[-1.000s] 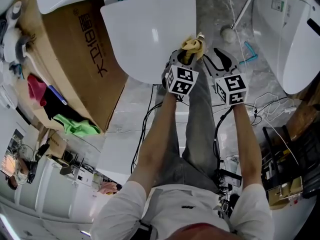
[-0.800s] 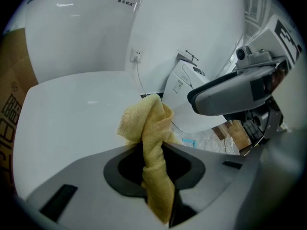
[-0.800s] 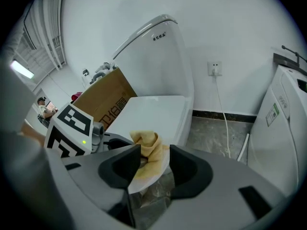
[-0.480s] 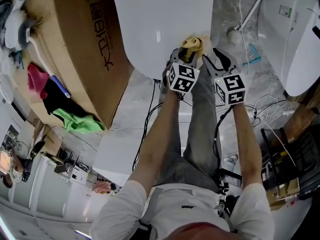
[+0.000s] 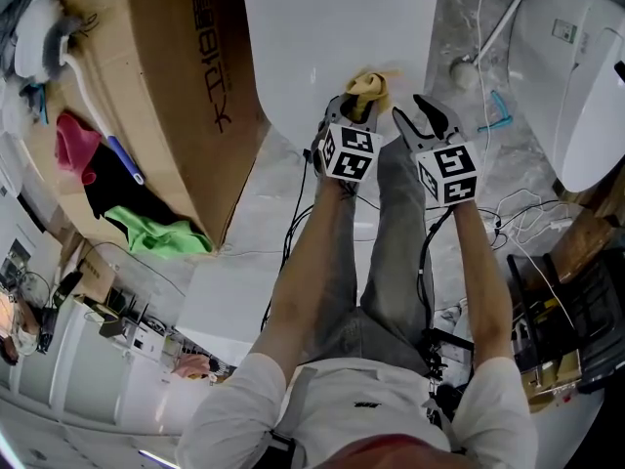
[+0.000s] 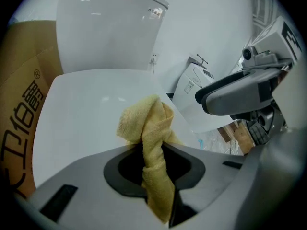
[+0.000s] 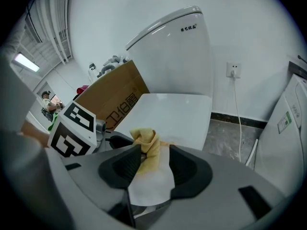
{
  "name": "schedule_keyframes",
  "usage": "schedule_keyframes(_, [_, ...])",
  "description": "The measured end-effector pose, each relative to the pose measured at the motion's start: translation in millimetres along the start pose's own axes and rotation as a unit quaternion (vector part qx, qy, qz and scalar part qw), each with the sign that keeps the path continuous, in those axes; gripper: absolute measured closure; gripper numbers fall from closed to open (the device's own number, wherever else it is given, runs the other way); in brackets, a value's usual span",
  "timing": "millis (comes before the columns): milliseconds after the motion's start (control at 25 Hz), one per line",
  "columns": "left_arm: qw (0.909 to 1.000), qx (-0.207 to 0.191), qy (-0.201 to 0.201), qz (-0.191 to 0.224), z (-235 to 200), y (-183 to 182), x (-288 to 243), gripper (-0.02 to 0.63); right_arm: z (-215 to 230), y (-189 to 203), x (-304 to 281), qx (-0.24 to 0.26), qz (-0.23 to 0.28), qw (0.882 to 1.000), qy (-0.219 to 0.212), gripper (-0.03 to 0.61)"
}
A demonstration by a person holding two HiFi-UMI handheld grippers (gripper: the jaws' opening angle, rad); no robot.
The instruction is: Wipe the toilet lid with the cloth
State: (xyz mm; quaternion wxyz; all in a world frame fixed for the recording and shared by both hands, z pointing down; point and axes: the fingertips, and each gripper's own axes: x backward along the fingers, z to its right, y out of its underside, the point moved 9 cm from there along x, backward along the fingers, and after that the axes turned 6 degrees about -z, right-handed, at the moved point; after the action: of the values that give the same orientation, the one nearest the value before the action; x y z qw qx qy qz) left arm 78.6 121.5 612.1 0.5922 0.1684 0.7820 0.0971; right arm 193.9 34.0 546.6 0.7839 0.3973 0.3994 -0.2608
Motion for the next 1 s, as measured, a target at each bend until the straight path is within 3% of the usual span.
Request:
schedule_keyframes(560, [0.9990,0.033,-0.029,0.012,-56.0,23.9,28.4,0.508,-40.2,-15.9,-21.8,0.031,-0.016,0.999,-0.014,0.379])
schedule_keyframes(1000, [0.9932,0.075,-0.086,0.024,-119.2,51.3,61.9,0.508,-66.8,-30.2,-36.1,0.057,-0.018,0.998,-0.022,0.379])
